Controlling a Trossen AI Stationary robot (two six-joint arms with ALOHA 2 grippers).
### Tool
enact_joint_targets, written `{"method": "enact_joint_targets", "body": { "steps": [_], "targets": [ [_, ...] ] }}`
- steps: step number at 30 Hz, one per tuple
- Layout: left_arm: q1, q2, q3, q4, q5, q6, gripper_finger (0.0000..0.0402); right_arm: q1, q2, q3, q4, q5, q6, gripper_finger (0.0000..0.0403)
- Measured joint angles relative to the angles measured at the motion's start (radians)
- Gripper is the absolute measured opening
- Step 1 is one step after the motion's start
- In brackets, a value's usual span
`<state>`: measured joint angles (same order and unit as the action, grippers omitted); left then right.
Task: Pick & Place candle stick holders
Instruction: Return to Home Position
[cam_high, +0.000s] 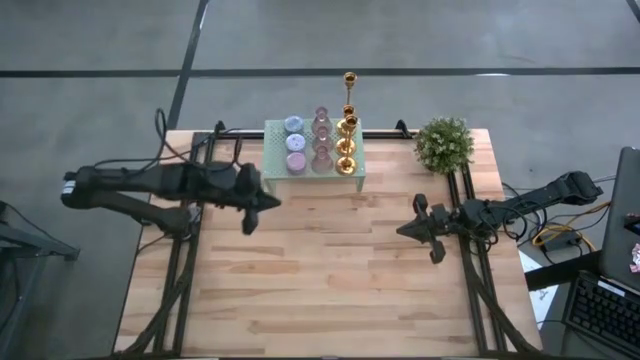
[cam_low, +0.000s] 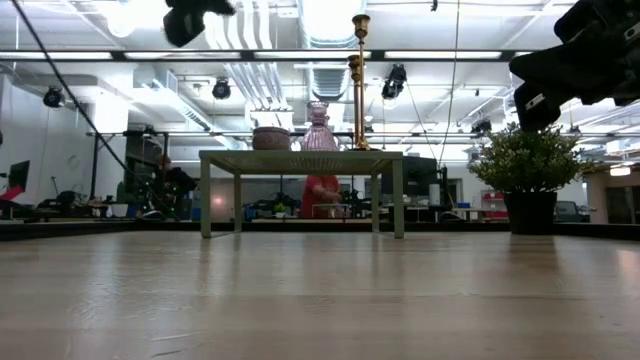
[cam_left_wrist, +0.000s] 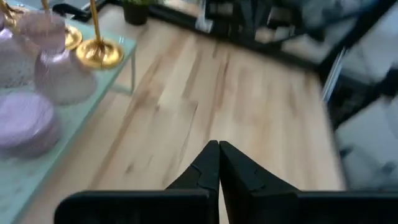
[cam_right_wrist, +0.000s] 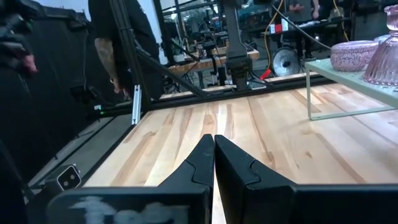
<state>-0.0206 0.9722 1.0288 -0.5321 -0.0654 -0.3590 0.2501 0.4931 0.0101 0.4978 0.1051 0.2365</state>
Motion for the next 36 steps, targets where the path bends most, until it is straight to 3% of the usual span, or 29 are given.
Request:
{"method": "enact_joint_targets", "body": {
  "steps": [2,7,15,19,29,36],
  "targets": [
    [-0.007,-0.05,-0.06,-0.032,0.003,0.072,0.001,0.0,0.0,0.0,0.0,0.0,0.006,0.0008],
    [-0.016,-0.158,-0.247,0.008,0.029,0.031,0.0011,0.0,0.001,0.0,-0.022,0.0,0.019,0.0008],
    [-0.048,-0.303,-0.633,0.582,0.07,0.043,0.0011,0.0,0.0,0.0,-0.022,0.0,0.014,0.0008],
    [-0.049,-0.399,-0.751,0.72,0.108,0.068,0.0012,0.0,0.0,0.0,-0.022,0.0,0.014,0.0008],
    [-0.049,-0.672,-0.84,0.654,0.116,0.123,0.0012,0.0,-0.015,0.0,-0.022,-0.001,-0.032,0.0008],
    [-0.049,-0.849,-0.841,0.515,0.035,0.154,0.0012,0.0,-0.052,0.0,-0.024,-0.001,-0.076,0.0008]
  ]
}}
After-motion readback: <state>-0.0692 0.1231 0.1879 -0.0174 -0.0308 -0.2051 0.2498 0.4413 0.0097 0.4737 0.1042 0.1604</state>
